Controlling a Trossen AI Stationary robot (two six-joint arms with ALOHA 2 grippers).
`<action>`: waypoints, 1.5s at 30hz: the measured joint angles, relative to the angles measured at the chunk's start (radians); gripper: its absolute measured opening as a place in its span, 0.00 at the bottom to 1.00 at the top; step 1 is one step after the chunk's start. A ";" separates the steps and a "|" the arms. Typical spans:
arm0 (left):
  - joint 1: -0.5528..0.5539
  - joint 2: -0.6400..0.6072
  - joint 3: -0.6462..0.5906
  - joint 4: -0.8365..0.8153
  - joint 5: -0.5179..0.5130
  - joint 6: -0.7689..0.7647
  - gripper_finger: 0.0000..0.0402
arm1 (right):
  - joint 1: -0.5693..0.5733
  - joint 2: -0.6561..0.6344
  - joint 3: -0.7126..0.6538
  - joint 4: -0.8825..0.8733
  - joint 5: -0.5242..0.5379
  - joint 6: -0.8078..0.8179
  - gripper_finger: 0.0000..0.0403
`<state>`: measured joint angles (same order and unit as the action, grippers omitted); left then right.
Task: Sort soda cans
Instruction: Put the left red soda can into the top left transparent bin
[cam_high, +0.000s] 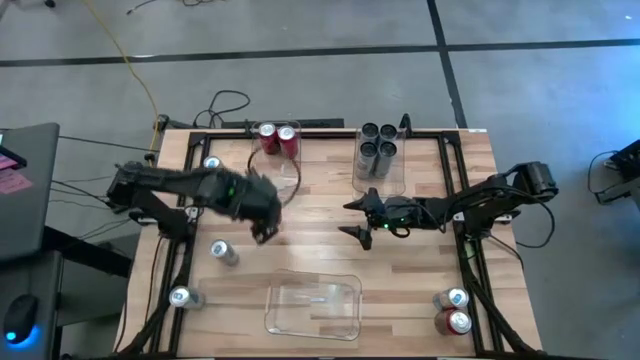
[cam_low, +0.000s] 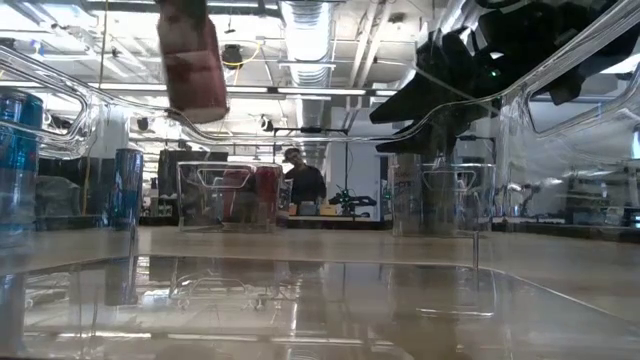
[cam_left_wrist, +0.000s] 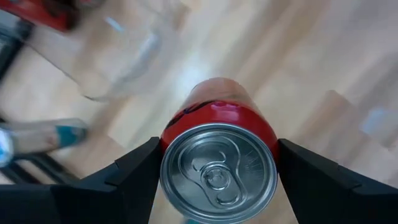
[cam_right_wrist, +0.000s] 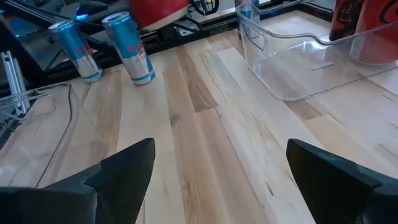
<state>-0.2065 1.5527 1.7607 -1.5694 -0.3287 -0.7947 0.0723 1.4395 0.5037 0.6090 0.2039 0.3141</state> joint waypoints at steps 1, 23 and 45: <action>0.036 0.000 0.000 -0.001 -0.001 0.032 0.70 | 0.000 0.000 0.000 0.000 0.000 -0.001 0.95; 0.722 -0.004 0.000 0.247 0.097 0.522 0.70 | 0.000 0.000 0.000 0.001 0.000 -0.008 0.95; 0.831 0.024 -0.202 0.430 0.134 0.547 0.70 | 0.013 0.000 0.000 -0.020 0.002 -0.027 0.95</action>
<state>0.6249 1.5770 1.5592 -1.1395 -0.1947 -0.2480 0.0850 1.4395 0.5034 0.5888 0.2059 0.2874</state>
